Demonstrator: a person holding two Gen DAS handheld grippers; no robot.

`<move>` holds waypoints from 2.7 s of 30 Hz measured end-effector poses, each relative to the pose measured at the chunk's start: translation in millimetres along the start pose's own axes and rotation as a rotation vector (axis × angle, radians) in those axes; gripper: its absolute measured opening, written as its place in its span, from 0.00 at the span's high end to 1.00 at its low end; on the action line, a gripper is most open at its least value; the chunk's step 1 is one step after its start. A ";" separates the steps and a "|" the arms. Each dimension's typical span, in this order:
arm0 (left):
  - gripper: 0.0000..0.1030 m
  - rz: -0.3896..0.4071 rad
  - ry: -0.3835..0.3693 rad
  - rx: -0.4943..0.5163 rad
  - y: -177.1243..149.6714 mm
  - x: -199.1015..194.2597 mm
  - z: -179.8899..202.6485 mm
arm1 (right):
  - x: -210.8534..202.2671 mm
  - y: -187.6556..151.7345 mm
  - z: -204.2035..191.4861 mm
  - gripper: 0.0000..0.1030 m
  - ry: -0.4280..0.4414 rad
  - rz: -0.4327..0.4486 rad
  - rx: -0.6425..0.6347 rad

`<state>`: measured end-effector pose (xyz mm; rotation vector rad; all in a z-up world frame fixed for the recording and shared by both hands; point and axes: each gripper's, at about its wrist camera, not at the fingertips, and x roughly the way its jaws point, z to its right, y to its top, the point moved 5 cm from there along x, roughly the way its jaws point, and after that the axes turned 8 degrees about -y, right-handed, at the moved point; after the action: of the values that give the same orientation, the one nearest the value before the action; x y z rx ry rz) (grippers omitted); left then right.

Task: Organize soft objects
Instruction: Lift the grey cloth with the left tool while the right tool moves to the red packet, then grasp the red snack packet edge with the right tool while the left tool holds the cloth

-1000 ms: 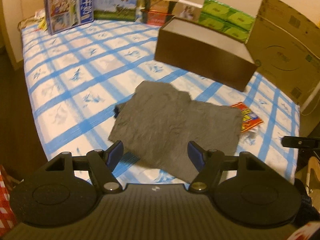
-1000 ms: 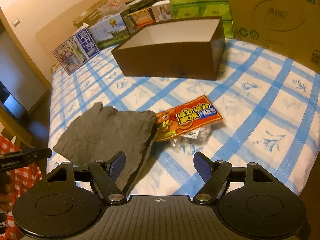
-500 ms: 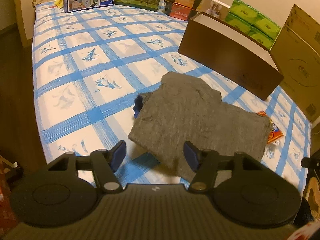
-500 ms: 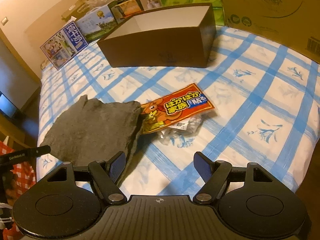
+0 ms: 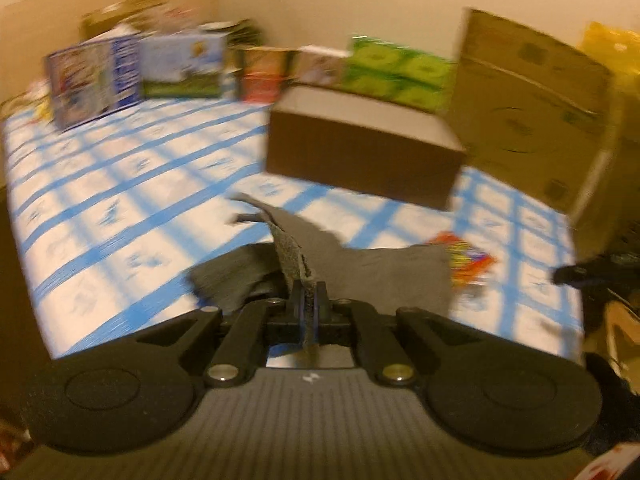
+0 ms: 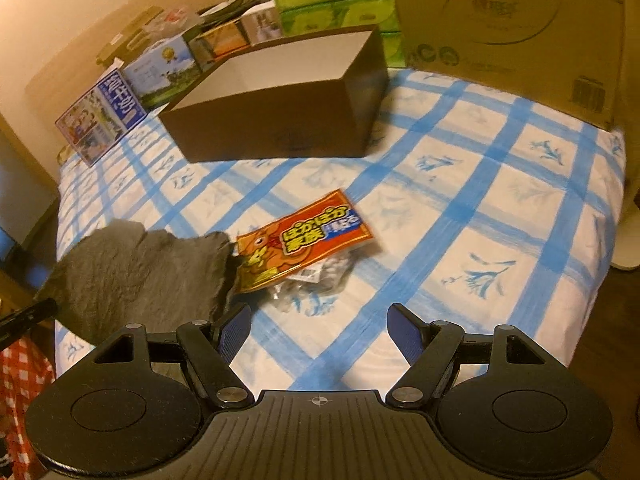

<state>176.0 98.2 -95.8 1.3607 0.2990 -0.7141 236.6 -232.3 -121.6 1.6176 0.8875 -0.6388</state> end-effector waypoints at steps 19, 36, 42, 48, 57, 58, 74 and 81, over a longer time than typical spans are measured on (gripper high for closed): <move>0.79 -0.299 -0.266 0.019 -53.2 61.1 87.0 | -18.4 -9.7 38.6 0.27 -0.038 0.015 0.072; 0.47 -0.303 -0.116 -0.052 -31.5 96.5 5.5 | -3.7 -15.1 33.4 0.27 -0.032 -0.023 0.068; 0.50 -0.358 -0.161 -0.110 -44.1 117.1 2.0 | 2.0 -15.7 36.7 0.27 -0.042 -0.038 0.076; 0.83 -0.380 -0.159 -0.061 -46.7 131.1 16.1 | 9.2 -17.0 41.8 0.27 -0.049 -0.057 0.092; 0.96 -0.258 -0.171 -0.060 -24.7 98.2 31.5 | 13.6 -17.1 38.0 0.27 -0.031 -0.055 0.088; 0.96 -0.234 -0.170 -0.059 -18.4 92.1 33.3 | 14.0 -16.2 36.4 0.27 -0.024 -0.051 0.086; 0.96 -0.032 -0.022 -0.006 74.8 90.0 27.9 | 63.2 34.5 23.4 0.27 0.134 0.010 0.181; 0.96 -0.068 0.040 -0.011 73.0 114.7 12.3 | 108.3 41.2 36.2 0.28 0.129 -0.030 0.262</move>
<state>305.8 56.1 -103.2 1.3603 0.3819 -0.7411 333.8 -248.0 -192.5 1.9004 0.9537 -0.7001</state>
